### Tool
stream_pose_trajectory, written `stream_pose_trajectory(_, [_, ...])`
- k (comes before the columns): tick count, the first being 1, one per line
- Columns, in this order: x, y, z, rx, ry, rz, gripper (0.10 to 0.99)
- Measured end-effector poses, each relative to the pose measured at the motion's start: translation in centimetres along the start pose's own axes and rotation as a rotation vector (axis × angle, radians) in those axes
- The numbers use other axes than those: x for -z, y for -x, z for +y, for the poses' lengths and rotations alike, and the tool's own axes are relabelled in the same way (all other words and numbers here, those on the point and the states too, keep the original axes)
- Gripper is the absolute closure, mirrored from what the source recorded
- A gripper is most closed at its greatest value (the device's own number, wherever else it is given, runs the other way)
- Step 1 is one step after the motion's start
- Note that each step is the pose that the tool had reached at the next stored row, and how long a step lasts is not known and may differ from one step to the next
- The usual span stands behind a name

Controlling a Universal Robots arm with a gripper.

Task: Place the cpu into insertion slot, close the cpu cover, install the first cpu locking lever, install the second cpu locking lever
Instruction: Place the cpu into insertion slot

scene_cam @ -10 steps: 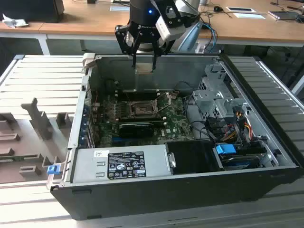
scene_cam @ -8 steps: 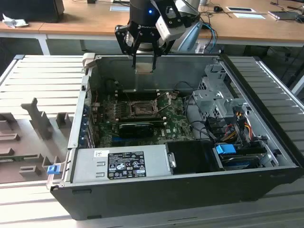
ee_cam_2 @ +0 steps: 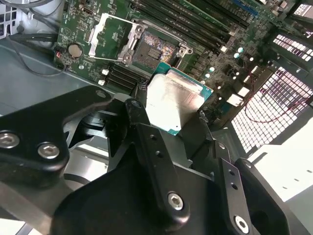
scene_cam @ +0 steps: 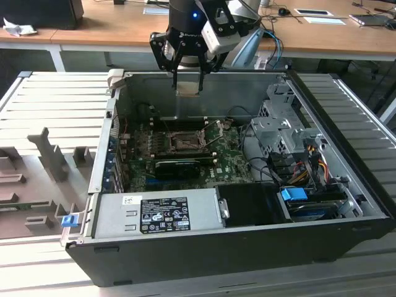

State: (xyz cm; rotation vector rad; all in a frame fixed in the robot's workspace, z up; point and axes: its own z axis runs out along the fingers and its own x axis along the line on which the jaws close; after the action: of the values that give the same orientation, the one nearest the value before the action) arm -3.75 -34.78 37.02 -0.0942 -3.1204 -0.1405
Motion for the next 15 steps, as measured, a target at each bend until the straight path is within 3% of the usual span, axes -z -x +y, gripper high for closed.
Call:
stream_pose_trajectory(7, [-0.02,0.0,0.0,-0.03,0.0,-0.0027,0.557])
stream_pose_trajectory(9, [-0.09,0.0,-0.01,-0.085,0.001,-0.0076,0.557])
stream_pose_trajectory(12, [-0.21,0.01,-0.02,-0.114,0.002,-0.0102,0.557])
stream_pose_trajectory(15, [-0.45,0.0,-0.04,-0.116,0.002,-0.0074,0.557])
